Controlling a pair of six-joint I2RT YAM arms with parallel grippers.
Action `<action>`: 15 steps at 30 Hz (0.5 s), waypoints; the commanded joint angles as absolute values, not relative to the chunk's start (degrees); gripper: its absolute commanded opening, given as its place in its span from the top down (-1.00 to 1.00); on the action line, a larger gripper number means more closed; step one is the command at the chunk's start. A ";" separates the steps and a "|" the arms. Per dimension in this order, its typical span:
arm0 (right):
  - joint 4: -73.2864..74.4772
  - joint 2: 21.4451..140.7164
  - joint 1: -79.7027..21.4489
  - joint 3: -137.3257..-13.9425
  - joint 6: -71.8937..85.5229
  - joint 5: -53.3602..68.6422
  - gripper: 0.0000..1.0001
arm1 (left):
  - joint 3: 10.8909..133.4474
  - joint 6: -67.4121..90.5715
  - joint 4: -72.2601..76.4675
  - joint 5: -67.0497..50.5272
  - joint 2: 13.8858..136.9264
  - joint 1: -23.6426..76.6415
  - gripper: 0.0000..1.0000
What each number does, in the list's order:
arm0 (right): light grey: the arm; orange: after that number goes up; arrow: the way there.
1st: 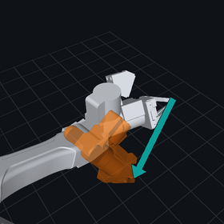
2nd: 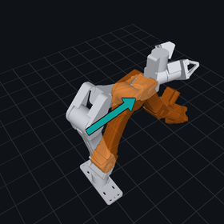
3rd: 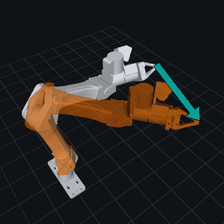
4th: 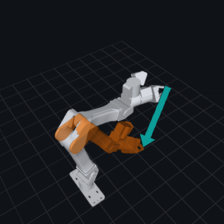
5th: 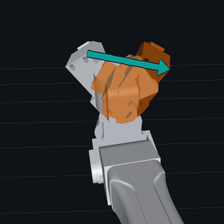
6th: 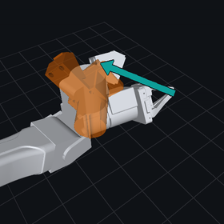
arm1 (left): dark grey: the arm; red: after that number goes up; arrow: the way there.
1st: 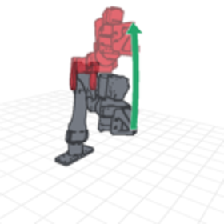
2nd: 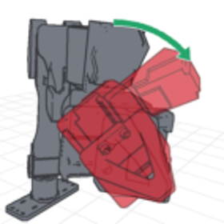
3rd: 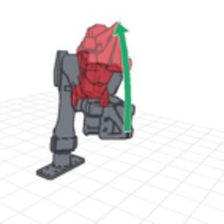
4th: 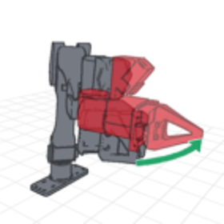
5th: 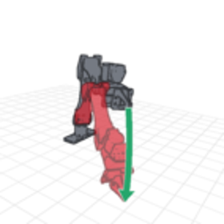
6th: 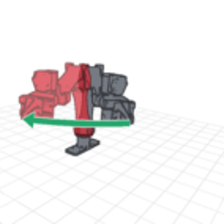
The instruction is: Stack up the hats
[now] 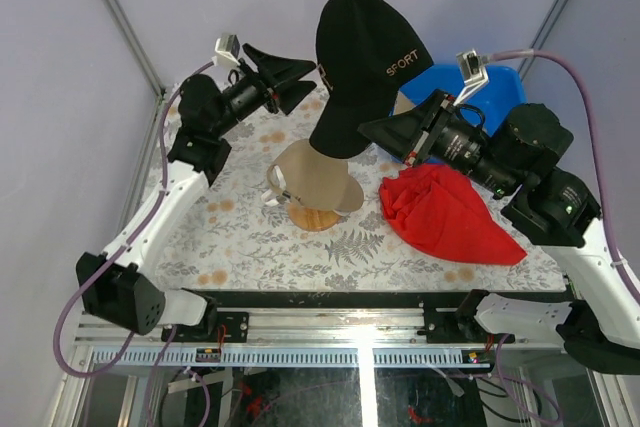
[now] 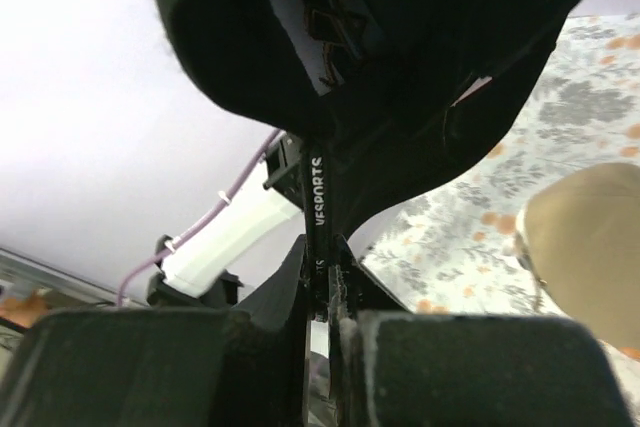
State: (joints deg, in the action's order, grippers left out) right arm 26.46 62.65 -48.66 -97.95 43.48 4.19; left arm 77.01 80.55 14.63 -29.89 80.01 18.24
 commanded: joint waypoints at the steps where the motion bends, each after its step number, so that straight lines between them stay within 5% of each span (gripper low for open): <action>1: 7.06 60.83 -45.70 -91.00 54.70 11.78 1.00 | 71.58 86.35 30.47 -30.83 72.73 18.37 -0.34; 7: -5.99 59.96 -39.89 -84.32 63.33 17.05 1.00 | 67.77 92.93 33.99 -30.97 68.65 18.37 -0.37; 15: -13.33 62.35 -39.55 -85.38 66.12 19.23 1.00 | 65.16 88.75 19.89 -31.86 62.89 17.66 -0.38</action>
